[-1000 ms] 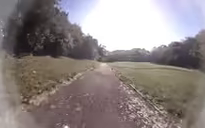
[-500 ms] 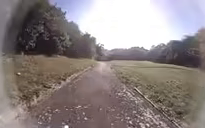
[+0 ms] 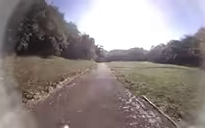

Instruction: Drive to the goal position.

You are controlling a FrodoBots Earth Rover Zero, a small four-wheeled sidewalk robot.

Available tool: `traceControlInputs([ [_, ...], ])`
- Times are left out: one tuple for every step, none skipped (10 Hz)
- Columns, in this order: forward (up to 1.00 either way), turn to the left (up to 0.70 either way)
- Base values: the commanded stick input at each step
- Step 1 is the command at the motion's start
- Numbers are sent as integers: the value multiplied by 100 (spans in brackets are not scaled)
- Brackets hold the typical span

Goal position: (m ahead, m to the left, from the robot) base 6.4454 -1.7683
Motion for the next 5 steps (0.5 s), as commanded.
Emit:
traceControlInputs([
  [100,1],
  [100,1],
  [100,1],
  [100,1],
  [100,1],
])
